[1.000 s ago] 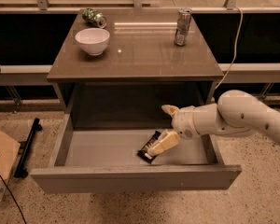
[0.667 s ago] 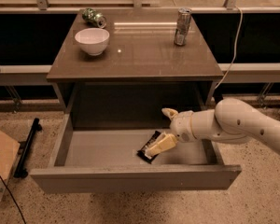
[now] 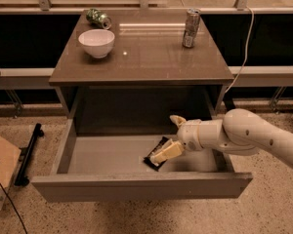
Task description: Pick rxbar chocolate from top drawer and place on counter
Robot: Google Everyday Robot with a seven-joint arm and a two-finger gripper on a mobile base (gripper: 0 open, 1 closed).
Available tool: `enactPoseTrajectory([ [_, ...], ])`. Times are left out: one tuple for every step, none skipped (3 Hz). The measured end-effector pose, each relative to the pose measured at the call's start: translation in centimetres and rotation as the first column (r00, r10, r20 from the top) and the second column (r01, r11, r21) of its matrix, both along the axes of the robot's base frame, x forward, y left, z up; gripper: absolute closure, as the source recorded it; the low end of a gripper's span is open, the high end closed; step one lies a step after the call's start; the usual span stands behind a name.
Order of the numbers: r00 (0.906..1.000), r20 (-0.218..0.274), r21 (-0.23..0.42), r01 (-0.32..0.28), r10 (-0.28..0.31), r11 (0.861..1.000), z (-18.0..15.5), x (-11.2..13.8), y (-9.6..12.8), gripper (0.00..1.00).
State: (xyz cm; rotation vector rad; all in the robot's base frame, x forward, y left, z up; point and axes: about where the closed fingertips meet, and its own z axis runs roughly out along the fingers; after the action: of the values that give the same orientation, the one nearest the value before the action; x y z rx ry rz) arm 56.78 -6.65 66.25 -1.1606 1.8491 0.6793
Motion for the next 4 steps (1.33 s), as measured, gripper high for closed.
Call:
enactPoseTrajectory([
  [1.0000,0.000,0.000,0.000,0.000,1.000,0.0,0.0,0.0,0.00],
  [1.0000,0.005,-0.006,0.004,-0.004,1.000,-0.1,1.6,-0.7,0.00],
  [0.9997,0.011,-0.023,0.023,-0.023,0.999,-0.5,3.6,-1.5,0.00],
  [0.9994,-0.027,-0.035,0.022,-0.023,0.999,-1.4,4.4,-2.2,0.00],
])
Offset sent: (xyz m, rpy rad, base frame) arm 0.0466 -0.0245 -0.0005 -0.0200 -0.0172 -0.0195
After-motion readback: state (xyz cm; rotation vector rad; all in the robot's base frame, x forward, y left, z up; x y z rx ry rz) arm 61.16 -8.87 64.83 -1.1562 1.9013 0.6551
